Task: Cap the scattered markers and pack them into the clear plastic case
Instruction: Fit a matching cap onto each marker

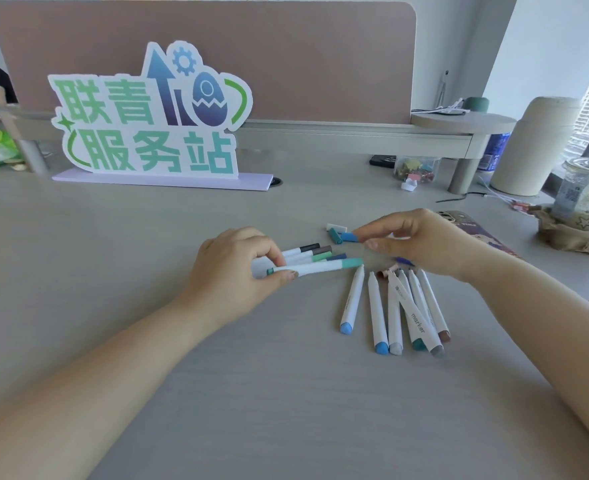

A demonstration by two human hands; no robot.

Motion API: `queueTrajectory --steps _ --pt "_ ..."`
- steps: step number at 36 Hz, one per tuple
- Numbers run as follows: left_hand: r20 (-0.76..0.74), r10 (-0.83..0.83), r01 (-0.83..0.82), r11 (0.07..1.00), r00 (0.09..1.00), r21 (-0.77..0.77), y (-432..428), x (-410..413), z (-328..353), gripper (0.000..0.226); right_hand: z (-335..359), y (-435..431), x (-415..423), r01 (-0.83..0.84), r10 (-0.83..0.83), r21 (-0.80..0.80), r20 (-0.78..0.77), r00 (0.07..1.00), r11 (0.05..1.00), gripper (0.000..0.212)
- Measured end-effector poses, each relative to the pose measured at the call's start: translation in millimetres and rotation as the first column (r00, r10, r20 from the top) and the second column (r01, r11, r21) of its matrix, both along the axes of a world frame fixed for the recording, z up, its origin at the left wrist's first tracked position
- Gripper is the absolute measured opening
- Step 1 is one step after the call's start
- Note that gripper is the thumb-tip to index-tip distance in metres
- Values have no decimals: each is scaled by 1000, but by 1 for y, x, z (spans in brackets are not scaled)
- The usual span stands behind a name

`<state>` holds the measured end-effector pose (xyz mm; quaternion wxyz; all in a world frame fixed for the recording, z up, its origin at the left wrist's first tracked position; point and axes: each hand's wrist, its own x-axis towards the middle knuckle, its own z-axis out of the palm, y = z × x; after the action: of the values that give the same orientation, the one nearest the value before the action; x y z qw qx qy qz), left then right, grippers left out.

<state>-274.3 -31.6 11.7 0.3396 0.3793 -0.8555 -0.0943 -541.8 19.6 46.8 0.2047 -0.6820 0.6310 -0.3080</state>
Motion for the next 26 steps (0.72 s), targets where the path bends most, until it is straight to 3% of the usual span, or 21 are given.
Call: queueTrajectory --steps 4,10,15,21,26 --pt "79 42 -40 999 996 -26 -2 0 -5 20 1 -1 -25 158 -156 -60 29 987 986 19" --pt "112 61 -57 998 992 -37 -2 -4 -10 17 -6 -2 -40 251 -251 23 24 968 968 12" --pt "66 -130 128 991 989 24 10 -14 -11 36 -3 -2 -41 275 -264 140 -94 960 951 5" --pt "261 -391 386 920 882 75 29 -23 -9 48 1 4 -44 240 -206 244 -155 966 940 12" --pt "277 -398 394 916 874 74 27 -22 -12 44 1 5 -45 221 -183 255 -164 969 941 11"
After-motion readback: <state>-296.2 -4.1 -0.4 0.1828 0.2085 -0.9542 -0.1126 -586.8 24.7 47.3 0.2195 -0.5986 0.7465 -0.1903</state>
